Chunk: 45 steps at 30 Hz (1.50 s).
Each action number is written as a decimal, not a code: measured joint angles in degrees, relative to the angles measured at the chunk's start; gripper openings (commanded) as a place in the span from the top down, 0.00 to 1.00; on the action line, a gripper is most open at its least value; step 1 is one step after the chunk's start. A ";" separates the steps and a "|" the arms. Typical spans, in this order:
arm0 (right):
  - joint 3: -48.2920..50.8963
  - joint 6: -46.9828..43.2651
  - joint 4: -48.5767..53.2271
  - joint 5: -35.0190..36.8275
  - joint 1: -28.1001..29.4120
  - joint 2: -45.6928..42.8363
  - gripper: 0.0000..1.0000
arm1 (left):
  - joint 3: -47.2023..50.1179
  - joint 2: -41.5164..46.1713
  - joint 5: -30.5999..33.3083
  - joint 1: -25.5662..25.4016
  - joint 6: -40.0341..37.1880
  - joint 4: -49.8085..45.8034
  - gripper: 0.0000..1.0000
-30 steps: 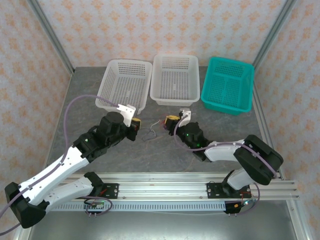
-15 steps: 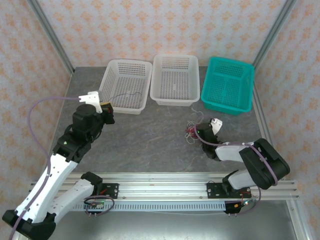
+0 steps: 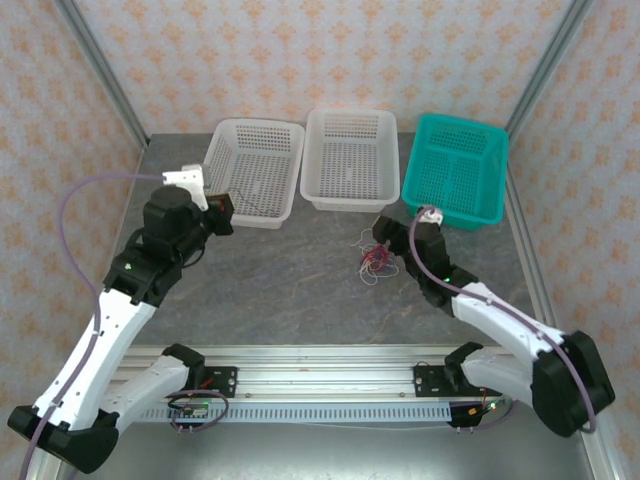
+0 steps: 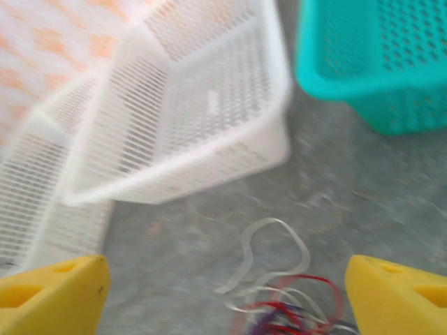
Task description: Untangle the cables
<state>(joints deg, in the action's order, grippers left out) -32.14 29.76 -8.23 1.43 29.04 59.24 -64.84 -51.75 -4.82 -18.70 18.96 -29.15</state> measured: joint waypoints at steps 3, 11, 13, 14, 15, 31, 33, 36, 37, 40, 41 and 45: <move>-3.76 -0.92 3.04 -2.47 0.00 -4.00 0.09 | -8.66 -3.37 0.17 0.00 -0.98 -0.15 1.00; -6.10 -1.07 8.37 -6.40 0.00 -6.99 0.10 | -33.35 -20.74 2.58 0.00 -5.42 0.37 1.00; -5.97 -1.03 9.29 -6.78 0.00 -7.67 0.10 | -38.95 -26.21 2.95 0.13 -6.64 0.20 1.00; -5.84 -0.96 9.55 -6.95 0.00 -8.07 0.10 | -41.20 -28.55 3.19 0.37 -7.10 0.20 1.00; -5.55 -0.87 9.75 -7.08 0.00 -8.72 0.10 | -43.45 -31.32 3.67 0.63 -7.54 0.20 1.00; -3.72 0.07 18.03 -8.87 0.00 -13.97 0.10 | -31.76 -50.75 8.76 9.29 -5.20 2.08 0.34; -3.72 0.50 19.43 -8.26 0.00 -13.44 0.11 | -28.96 -49.57 8.74 9.33 -3.82 3.02 0.29; -4.00 1.01 22.49 -6.03 0.00 -11.13 0.13 | -23.37 -42.69 7.78 9.29 -1.51 4.37 0.28; -4.44 0.96 23.87 -5.25 0.00 -9.44 0.13 | -21.77 -39.41 7.02 9.16 -0.59 4.66 0.28; -5.88 0.59 26.14 -4.37 -0.24 -3.76 0.11 | -18.51 -27.87 4.79 6.97 2.05 6.97 0.28; -6.56 0.39 26.64 -4.39 -0.48 -1.16 0.11 | -18.03 -24.30 4.07 5.18 2.34 7.80 0.28; -9.40 -0.28 27.12 -6.01 -1.25 9.62 0.09 | -15.17 -13.92 1.33 -6.75 2.43 11.26 0.28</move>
<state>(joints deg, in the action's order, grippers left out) -41.54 29.47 18.90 -4.58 27.79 68.86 -80.01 -65.67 -3.49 -25.45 21.39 -17.89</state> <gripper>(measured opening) 0.906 0.719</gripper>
